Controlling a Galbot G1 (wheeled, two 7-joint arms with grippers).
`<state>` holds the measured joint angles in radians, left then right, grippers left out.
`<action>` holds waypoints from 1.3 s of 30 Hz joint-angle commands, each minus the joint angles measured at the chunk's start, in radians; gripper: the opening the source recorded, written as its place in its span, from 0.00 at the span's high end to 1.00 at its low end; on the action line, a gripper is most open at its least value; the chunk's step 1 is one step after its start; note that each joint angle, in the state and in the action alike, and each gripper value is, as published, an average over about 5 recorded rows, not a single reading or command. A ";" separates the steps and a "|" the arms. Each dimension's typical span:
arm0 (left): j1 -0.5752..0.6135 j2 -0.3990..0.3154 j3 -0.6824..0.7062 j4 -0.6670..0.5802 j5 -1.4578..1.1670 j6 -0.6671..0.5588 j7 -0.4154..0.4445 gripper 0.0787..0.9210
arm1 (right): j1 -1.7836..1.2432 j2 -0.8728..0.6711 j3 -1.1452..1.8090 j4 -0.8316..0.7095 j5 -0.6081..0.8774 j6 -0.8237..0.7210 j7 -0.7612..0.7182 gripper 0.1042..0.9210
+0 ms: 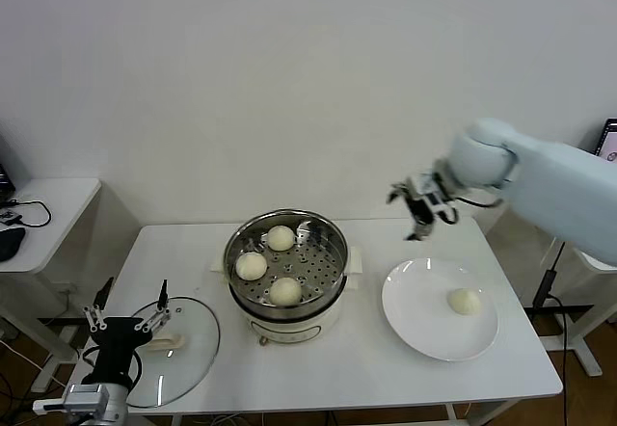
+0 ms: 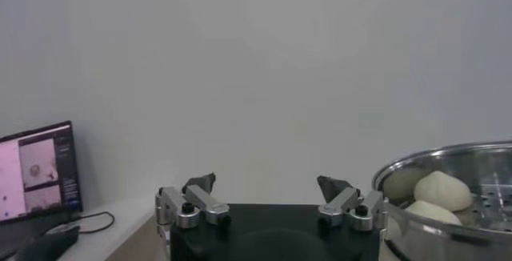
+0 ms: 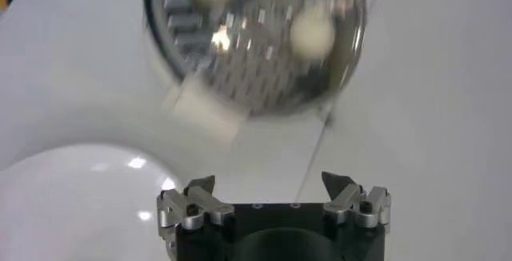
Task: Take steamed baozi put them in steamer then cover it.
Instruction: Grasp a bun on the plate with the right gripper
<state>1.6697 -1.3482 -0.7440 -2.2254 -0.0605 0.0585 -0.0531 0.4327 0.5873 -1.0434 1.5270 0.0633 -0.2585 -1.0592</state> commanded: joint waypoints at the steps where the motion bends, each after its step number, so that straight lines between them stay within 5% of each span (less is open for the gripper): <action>1: -0.001 0.002 0.023 0.006 0.004 0.001 0.001 0.12 | -0.324 -0.258 0.182 0.009 -0.089 -0.019 -0.017 0.12; 11: 0.004 0.010 0.013 0.014 0.005 0.002 0.001 0.12 | -0.647 -0.190 0.456 -0.109 -0.208 0.006 0.011 0.12; 39: 0.031 -0.006 -0.021 -0.001 0.005 0.002 0.002 0.12 | -0.667 0.116 0.511 -0.402 -0.321 0.046 0.037 0.12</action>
<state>1.7005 -1.3544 -0.7657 -2.2281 -0.0552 0.0612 -0.0512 -0.2120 0.6372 -0.5556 1.2014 -0.2340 -0.2174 -1.0289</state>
